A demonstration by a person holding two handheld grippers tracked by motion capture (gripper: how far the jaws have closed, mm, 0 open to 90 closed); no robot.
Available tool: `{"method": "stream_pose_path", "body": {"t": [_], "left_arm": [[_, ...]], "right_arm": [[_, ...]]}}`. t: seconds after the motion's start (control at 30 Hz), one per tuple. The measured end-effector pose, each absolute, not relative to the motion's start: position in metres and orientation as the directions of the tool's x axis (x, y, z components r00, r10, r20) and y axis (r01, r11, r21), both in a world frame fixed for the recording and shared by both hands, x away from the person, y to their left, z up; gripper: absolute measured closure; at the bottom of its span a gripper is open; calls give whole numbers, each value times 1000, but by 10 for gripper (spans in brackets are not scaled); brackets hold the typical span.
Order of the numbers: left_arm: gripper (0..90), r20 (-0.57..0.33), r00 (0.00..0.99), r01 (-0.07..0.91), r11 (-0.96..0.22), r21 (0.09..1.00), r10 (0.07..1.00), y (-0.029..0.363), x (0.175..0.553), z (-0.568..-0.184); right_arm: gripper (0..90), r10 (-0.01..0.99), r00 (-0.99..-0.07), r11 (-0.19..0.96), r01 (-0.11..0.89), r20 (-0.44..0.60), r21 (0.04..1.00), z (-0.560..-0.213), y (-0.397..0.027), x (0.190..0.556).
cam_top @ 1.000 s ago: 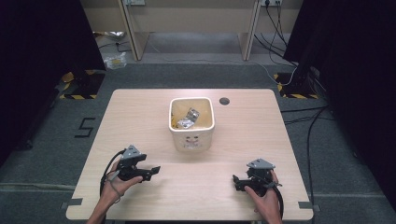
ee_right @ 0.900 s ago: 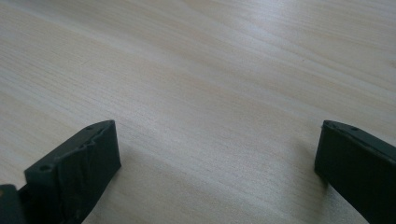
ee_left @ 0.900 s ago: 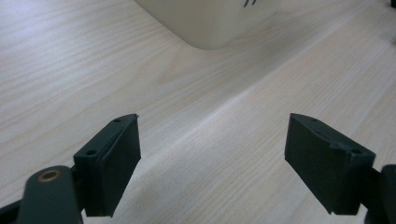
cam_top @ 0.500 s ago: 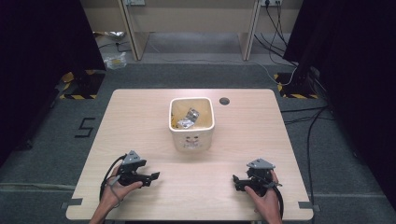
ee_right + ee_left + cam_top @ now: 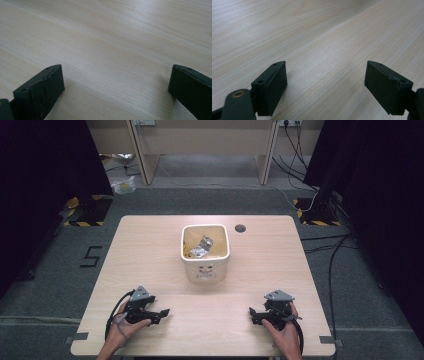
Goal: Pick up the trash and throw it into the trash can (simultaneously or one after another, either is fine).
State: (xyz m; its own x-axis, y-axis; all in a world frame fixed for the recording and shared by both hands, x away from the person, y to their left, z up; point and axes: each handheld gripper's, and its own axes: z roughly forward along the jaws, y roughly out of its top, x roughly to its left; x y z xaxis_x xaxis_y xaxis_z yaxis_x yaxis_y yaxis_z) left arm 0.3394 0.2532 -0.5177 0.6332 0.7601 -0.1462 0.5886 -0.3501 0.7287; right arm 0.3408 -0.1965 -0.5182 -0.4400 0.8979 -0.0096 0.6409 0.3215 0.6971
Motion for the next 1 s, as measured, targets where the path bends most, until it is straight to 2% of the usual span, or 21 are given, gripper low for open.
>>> {"method": "stream_pose_path", "body": {"t": [0.2,0.4,1.0], "left_arm": [[171,-121,635,576,-363,732,763,253,334,-519],[160,-18,641,520,-417,746,767,246,326,-523],[143,-21,642,523,-417,743,767,245,325,-523]], "right_arm": [[4,898,-440,322,641,-10,697,-518,-197,341],[4,898,-440,321,641,-10,697,-518,-196,341],[7,897,-442,325,638,-14,698,-518,-196,341]]}}
